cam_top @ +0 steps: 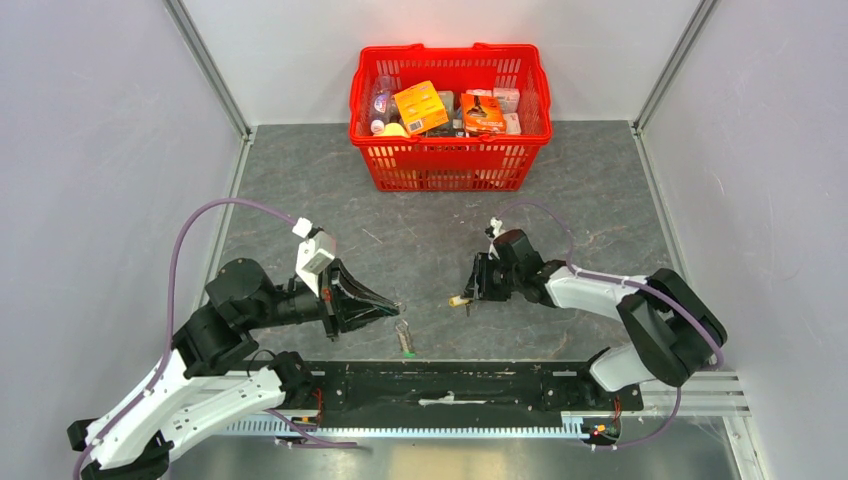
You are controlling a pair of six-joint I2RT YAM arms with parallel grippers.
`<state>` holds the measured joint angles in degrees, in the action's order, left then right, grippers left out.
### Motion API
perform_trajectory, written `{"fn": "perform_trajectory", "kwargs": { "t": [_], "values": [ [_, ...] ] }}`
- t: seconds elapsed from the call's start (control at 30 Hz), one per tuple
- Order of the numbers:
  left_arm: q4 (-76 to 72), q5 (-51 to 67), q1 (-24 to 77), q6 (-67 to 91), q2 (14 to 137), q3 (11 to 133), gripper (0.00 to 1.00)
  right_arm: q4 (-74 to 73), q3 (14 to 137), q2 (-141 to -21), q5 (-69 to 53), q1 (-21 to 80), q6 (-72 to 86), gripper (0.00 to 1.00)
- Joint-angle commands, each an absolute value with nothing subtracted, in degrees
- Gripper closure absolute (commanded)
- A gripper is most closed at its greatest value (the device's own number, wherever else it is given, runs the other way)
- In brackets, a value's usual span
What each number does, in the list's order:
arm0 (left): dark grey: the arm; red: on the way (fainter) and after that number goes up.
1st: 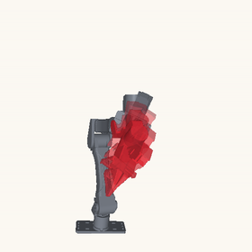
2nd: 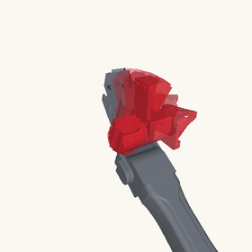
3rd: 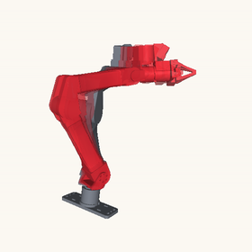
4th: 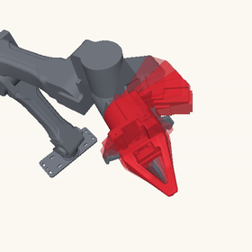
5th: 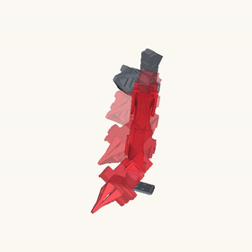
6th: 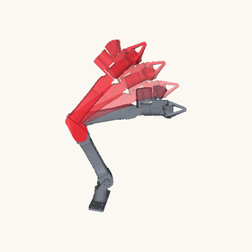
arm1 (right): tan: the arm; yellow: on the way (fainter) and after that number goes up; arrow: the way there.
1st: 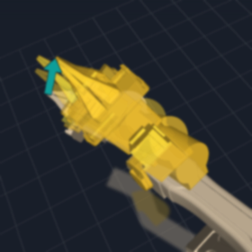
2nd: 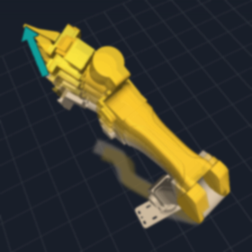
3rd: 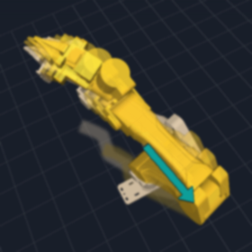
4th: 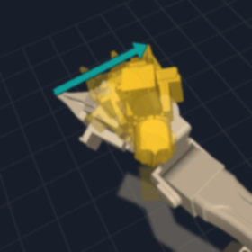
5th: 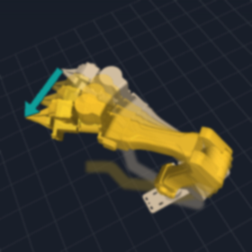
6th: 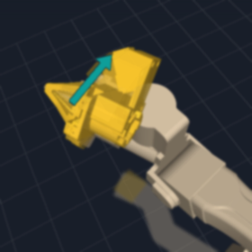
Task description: Put the keys on the keyring
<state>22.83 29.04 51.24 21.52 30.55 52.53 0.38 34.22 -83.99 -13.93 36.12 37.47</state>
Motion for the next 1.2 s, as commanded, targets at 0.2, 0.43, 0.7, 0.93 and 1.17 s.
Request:
{"fn": "perform_trajectory", "kwargs": {
  "t": [0.2, 0.43, 0.7, 0.93, 1.17],
  "values": [
    [18.2, 30.4, 51.4, 22.4, 31.5, 52.7, 0.98, -6.8, 34.3, -74.1, -8.7, 36.0, 40.8, 0.51],
    [17.4, 30.5, 51.4, 22.5, 31.7, 52.2, 0.98, -9.7, 37.5, -76.7, -5.0, 37.0, 47.2, 0.5],
    [17.9, 30.5, 51.4, 22.3, 30.9, 52.0, 0.98, -7.2, 37.9, -80.0, -2.4, 39.5, 55.5, 0.43],
    [18.3, 30.7, 51.4, 22.2, 29.9, 51.4, 0.98, -8.5, 40.4, -83.8, -0.4, 40.4, 57.1, 0.44],
    [18.2, 30.8, 51.4, 21.9, 29.4, 51.0, 0.98, -12.6, 42.5, -85.7, 2.7, 40.6, 57.0, 0.44]
  ]
}}
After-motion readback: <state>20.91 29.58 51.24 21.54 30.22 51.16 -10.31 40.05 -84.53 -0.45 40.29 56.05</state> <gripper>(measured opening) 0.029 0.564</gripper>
